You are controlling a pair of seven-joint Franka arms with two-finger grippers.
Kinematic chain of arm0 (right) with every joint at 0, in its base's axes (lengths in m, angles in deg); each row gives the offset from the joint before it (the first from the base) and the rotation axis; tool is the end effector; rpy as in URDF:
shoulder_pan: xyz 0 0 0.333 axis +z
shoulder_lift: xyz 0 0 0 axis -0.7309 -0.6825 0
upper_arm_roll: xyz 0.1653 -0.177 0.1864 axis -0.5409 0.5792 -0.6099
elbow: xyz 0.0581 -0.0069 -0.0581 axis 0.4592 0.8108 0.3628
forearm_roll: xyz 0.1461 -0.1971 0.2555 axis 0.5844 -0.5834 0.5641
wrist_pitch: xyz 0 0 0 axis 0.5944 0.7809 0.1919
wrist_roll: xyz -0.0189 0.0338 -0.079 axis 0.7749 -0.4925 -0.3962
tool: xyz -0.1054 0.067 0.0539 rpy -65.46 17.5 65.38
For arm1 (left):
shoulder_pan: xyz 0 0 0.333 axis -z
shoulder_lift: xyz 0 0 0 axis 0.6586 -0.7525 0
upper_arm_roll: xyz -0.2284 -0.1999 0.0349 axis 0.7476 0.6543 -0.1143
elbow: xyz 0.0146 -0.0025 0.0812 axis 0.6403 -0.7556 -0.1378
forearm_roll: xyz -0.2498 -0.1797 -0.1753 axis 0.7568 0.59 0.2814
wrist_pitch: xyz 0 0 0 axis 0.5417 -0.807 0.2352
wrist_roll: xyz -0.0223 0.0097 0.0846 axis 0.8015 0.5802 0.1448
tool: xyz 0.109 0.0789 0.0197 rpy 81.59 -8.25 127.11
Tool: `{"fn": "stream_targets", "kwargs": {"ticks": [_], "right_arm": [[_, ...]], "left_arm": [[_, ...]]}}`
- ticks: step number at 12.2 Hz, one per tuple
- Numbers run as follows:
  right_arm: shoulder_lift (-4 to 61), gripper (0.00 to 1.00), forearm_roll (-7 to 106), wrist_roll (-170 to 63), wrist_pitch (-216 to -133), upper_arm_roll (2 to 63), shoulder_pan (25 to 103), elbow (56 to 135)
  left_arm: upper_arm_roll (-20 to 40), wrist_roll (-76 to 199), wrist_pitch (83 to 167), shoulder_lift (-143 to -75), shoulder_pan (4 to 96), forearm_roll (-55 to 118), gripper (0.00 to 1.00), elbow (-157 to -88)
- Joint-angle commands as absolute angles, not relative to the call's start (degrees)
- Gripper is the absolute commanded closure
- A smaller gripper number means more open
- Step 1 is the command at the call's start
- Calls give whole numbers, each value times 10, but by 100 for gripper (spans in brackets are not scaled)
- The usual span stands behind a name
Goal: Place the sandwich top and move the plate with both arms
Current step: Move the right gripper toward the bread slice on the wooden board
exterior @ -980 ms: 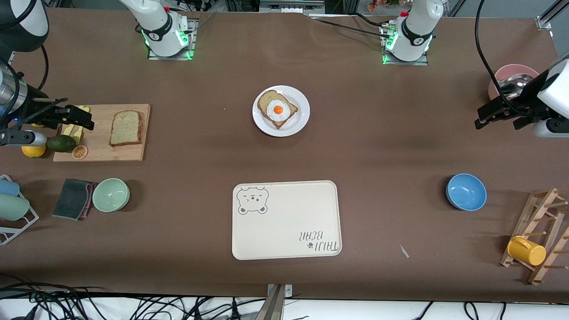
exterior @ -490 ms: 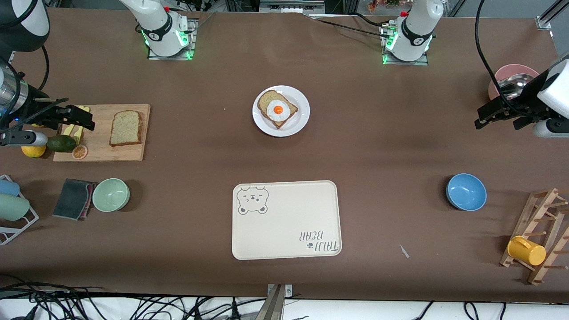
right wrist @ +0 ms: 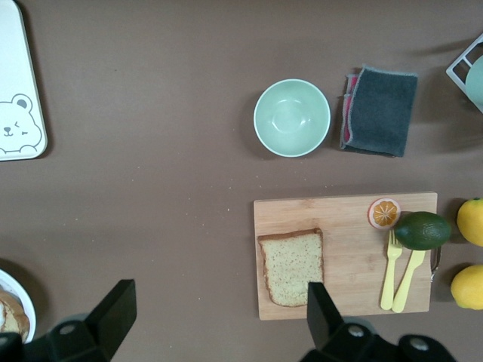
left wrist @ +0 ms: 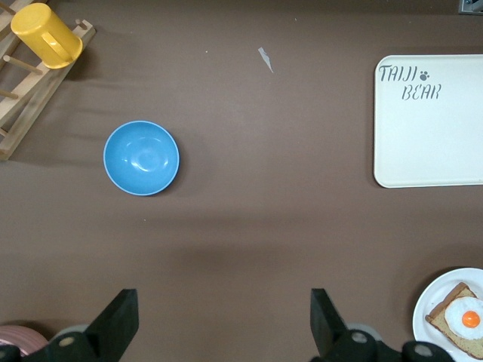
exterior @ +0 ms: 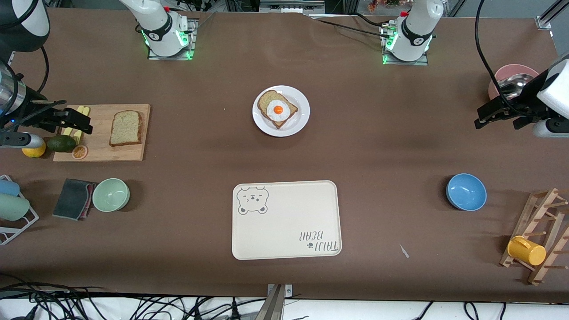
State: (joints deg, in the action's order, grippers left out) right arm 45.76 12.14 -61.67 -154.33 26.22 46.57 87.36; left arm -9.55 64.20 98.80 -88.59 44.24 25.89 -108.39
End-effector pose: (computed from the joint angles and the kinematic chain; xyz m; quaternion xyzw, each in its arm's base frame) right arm 0.5524 0.0046 0.5236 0.9996 -0.0189 -0.0191 0.0038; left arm 0.5425 -0.0227 0.5744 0.9994 0.0197 -0.0002 0.0288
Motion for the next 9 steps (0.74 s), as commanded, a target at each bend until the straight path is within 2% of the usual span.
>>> {"fn": "stream_targets", "kwargs": {"ticks": [1,4,9], "right_arm": [[460,0,114,-630,-1540,259,465,870],[460,4,112,-632,-1539,260,465,875],[470,1,114,-624,-1528,261,465,899]], "left_arm": [[-95,640,968,-891,446,261,0,-1069],[-89,641,963,-892,445,258,0,-1070],[-86,642,963,-892,445,242,0,-1070]]}}
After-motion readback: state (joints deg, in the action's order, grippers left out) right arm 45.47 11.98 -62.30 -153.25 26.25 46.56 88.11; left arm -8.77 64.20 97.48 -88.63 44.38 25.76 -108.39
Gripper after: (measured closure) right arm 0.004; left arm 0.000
